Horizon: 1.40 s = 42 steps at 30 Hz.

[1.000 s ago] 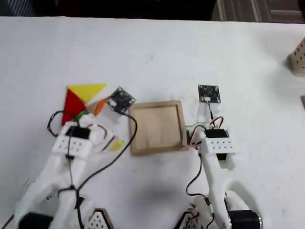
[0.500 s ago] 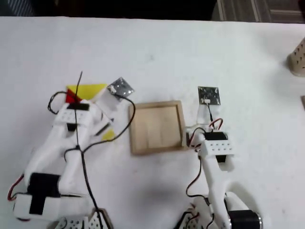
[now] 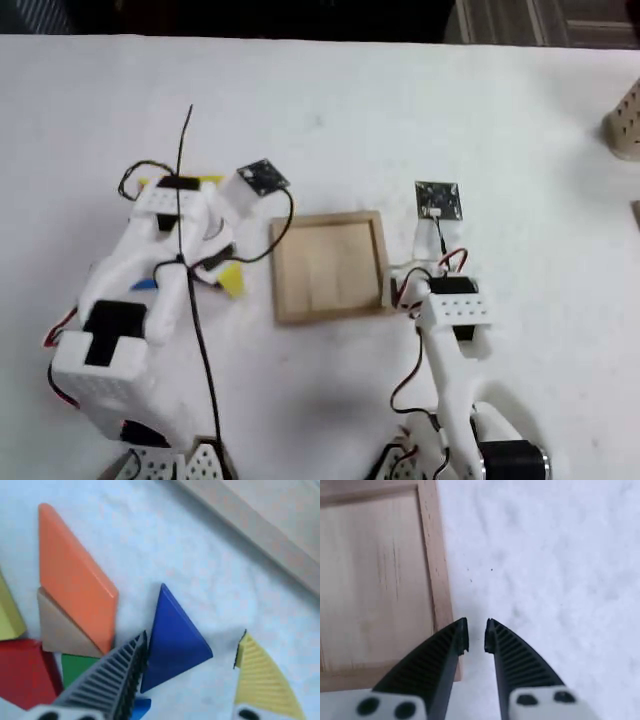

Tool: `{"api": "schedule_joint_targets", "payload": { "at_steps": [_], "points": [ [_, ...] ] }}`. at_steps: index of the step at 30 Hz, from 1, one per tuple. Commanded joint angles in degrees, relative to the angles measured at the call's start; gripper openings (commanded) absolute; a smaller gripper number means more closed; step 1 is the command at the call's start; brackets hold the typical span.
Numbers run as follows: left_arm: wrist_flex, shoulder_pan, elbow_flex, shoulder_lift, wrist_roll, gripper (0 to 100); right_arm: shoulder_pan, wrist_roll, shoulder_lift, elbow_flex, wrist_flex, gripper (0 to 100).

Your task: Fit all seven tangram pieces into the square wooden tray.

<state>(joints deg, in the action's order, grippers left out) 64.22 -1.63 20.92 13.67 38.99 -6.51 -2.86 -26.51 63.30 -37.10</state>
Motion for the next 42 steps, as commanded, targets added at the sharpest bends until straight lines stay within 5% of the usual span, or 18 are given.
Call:
{"api": "schedule_joint_targets", "payload": {
  "at_steps": [1, 15, 20, 32, 42],
  "points": [
    [1.58, -0.13, -3.25, -0.22, 2.37, 30, 0.04, 0.79, -2.24, -0.26, 1.01, 6.3],
    [5.63, -1.63, -3.16, 0.31, 3.25, 28, 0.04, 0.79, -2.15, -0.26, 1.01, 6.2],
    [5.10, -1.27, -1.93, 0.40, 2.81, 18, 0.31, 0.79, -2.33, -0.26, 1.01, 6.2],
    [2.73, -0.57, -0.18, 0.04, -14.07, 21, 0.22, 0.79, -2.24, -0.18, 1.01, 6.3],
    [3.25, -3.03, 0.18, -0.04, -38.51, 22, 0.40, 0.79, -2.51, -0.18, 1.01, 6.3]
  ]
}}
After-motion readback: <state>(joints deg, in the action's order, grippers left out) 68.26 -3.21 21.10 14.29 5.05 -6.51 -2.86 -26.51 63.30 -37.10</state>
